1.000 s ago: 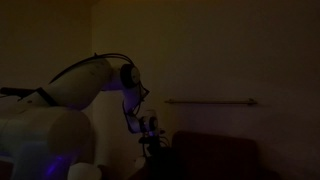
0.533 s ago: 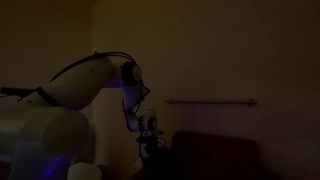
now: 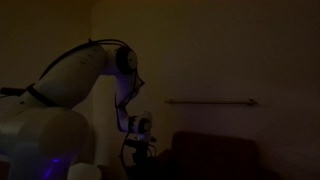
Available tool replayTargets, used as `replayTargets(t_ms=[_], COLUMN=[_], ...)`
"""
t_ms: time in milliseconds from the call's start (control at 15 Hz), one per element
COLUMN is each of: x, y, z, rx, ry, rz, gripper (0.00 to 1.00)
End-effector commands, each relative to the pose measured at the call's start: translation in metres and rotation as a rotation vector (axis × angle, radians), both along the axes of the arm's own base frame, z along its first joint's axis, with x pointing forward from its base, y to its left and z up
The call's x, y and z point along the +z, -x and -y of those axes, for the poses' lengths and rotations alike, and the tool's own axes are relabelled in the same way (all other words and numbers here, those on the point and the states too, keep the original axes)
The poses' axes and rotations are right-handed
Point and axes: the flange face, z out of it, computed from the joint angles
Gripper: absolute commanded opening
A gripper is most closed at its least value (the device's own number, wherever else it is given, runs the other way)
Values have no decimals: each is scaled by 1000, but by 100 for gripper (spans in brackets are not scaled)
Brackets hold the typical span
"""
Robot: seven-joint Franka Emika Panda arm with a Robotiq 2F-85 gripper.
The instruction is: Use the towel to clean the left armrest of the chair
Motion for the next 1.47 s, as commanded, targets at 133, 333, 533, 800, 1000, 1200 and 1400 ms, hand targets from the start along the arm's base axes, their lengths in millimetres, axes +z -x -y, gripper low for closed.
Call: replayTargets(t_ms=[133,333,533,800,1000,1200,1400], x=[-4,-11,-11,37,91,142,154], y=[52,59,57,43,9,-38,-83], z=[27,33,30,13,7,3,-1], rx=[-85,-103,-92,4,109,194,210], ry=[8,-8,-35,16,113,183,195], rz=[-152,-195,-199,-104,24,197,380], gripper=[7,7,7,6,6,6,6])
